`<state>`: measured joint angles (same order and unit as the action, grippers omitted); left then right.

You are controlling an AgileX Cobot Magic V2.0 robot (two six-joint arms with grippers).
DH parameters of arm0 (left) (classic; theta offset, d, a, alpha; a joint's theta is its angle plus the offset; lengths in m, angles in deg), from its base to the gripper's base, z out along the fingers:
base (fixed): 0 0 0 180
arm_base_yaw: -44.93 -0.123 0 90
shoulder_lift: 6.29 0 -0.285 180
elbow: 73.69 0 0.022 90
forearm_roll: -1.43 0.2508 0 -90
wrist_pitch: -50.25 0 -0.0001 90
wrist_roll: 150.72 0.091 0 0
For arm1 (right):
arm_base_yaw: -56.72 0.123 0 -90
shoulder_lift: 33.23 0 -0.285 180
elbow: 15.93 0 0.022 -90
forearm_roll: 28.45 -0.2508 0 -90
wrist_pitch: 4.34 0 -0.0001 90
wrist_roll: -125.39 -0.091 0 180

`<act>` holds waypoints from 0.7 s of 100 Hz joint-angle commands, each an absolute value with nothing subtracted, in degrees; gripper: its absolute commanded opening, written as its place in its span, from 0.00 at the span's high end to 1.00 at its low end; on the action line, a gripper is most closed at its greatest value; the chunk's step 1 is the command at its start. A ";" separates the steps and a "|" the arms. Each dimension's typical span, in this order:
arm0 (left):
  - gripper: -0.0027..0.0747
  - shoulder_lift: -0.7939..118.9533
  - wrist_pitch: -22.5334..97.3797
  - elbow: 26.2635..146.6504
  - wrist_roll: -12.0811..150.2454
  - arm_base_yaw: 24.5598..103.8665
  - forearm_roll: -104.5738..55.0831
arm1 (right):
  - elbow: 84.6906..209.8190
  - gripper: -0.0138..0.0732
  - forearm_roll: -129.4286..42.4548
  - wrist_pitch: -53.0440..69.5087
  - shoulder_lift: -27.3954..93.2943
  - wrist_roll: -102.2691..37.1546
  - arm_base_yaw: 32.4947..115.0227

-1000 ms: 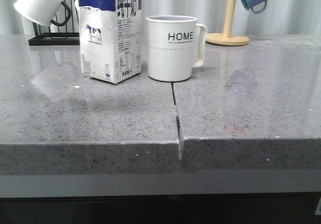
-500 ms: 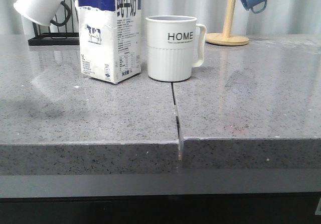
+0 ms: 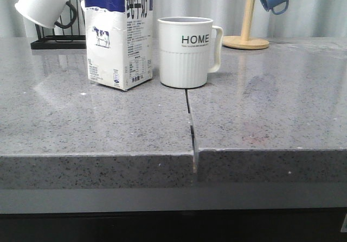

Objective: Place milk next to cup
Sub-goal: 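Raise the left gripper away from the milk carton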

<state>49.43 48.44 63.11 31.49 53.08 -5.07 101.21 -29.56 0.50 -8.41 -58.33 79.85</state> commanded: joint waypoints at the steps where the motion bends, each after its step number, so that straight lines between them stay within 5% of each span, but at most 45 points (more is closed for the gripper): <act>1: 0.99 45.63 47.92 64.07 27.61 50.84 -0.97 | 102.81 0.92 -29.59 -3.63 -8.10 -58.03 79.83; 70: 0.99 21.39 41.25 51.95 26.78 43.56 0.92 | 102.81 0.92 -29.59 -3.63 -8.10 -58.03 79.83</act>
